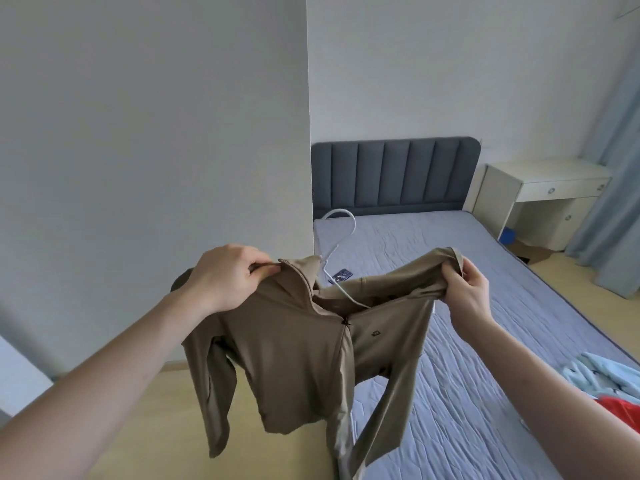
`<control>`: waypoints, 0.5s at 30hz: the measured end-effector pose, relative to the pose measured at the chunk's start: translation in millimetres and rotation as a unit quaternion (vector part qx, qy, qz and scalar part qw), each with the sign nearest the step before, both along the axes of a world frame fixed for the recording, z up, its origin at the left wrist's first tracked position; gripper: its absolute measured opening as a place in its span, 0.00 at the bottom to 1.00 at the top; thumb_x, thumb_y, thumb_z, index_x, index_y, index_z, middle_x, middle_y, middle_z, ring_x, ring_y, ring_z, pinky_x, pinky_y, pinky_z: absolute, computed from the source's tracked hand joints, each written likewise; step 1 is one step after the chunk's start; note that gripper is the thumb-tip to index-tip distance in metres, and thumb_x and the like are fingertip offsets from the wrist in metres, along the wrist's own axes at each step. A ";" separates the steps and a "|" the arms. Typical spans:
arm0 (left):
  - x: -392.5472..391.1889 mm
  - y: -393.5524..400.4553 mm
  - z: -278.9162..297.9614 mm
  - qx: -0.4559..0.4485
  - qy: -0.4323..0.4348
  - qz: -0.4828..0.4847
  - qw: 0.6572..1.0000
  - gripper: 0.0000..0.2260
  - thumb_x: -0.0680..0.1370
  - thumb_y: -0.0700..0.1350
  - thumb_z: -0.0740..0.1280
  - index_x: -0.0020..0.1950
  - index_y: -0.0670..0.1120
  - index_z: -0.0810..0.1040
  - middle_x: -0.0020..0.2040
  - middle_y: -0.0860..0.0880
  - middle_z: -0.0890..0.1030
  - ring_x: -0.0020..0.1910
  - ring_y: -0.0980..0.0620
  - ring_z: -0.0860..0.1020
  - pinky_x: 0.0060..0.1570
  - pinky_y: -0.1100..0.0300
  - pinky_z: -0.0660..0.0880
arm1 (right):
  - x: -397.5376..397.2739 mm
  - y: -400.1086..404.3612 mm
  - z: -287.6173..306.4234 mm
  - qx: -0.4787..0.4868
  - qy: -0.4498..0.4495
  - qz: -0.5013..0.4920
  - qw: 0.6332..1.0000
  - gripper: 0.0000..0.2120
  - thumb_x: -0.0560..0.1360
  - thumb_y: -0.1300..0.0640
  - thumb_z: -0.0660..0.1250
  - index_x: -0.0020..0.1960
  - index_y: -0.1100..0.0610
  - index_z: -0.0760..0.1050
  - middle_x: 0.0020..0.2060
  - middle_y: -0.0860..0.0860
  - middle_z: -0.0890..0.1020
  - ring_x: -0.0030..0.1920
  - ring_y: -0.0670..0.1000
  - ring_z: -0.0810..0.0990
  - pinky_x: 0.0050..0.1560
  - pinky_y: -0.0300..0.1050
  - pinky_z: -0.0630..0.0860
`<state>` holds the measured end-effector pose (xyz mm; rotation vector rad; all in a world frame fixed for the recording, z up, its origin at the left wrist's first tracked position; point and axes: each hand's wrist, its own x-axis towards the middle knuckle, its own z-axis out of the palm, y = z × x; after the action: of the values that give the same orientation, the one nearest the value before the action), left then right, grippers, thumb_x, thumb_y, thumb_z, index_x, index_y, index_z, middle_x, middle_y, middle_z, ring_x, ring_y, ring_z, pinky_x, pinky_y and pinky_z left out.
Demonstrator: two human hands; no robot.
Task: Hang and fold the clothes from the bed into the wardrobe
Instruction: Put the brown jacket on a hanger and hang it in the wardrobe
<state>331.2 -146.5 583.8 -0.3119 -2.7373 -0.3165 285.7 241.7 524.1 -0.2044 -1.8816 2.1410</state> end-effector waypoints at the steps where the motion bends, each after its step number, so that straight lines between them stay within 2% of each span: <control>1: -1.4 2.2 -4.2 -0.001 -0.004 0.004 1.000 0.14 0.81 0.63 0.61 0.47 0.58 0.82 0.39 0.59 0.80 0.40 0.55 0.76 0.40 0.55 0.75 | -0.5 -4.3 9.2 0.003 0.009 0.010 1.000 0.16 0.82 0.59 0.65 0.40 0.46 0.82 0.35 0.47 0.79 0.41 0.51 0.76 0.43 0.50 0.74; 4: -5.7 9.9 -17.6 0.012 -0.024 0.016 1.000 0.14 0.81 0.62 0.61 0.47 0.58 0.83 0.39 0.59 0.80 0.41 0.55 0.77 0.39 0.56 0.74 | -1.7 -20.7 36.5 0.036 0.047 0.047 0.997 0.16 0.82 0.58 0.64 0.40 0.45 0.82 0.37 0.50 0.78 0.42 0.53 0.76 0.45 0.53 0.74; 7: -10.1 18.0 -27.4 0.047 -0.050 0.036 0.997 0.14 0.82 0.60 0.60 0.44 0.58 0.81 0.37 0.61 0.79 0.40 0.55 0.76 0.36 0.59 0.68 | 1.8 -39.9 62.6 0.075 0.096 0.089 0.989 0.14 0.82 0.58 0.64 0.45 0.45 0.83 0.37 0.47 0.80 0.41 0.49 0.77 0.43 0.51 0.75; 11: -11.1 28.0 -37.0 0.075 -0.085 0.054 0.992 0.15 0.83 0.59 0.59 0.44 0.56 0.81 0.39 0.59 0.80 0.43 0.53 0.77 0.44 0.54 0.75 | 14.4 -66.0 94.2 0.101 0.158 0.149 0.971 0.14 0.82 0.61 0.62 0.48 0.45 0.82 0.37 0.44 0.81 0.40 0.47 0.79 0.43 0.50 0.77; 13: -10.2 32.5 -41.6 0.098 -0.090 0.055 0.990 0.15 0.83 0.58 0.59 0.43 0.55 0.81 0.39 0.57 0.81 0.43 0.53 0.78 0.44 0.55 0.75 | 24.3 -76.7 104.6 0.104 0.177 0.187 0.961 0.15 0.81 0.63 0.62 0.46 0.45 0.81 0.36 0.44 0.81 0.38 0.46 0.80 0.39 0.45 0.76; 15: -10.2 36.4 -44.3 0.147 -0.091 0.056 0.983 0.15 0.83 0.58 0.60 0.42 0.55 0.81 0.38 0.57 0.81 0.42 0.54 0.78 0.42 0.57 0.74 | 36.8 -83.5 109.5 0.112 0.191 0.242 0.945 0.16 0.81 0.64 0.61 0.45 0.47 0.80 0.33 0.43 0.80 0.32 0.44 0.78 0.30 0.38 0.73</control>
<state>320.9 -110.1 539.5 -0.0499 -2.8159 -0.7394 322.5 158.2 633.6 0.7392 -2.0525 2.0118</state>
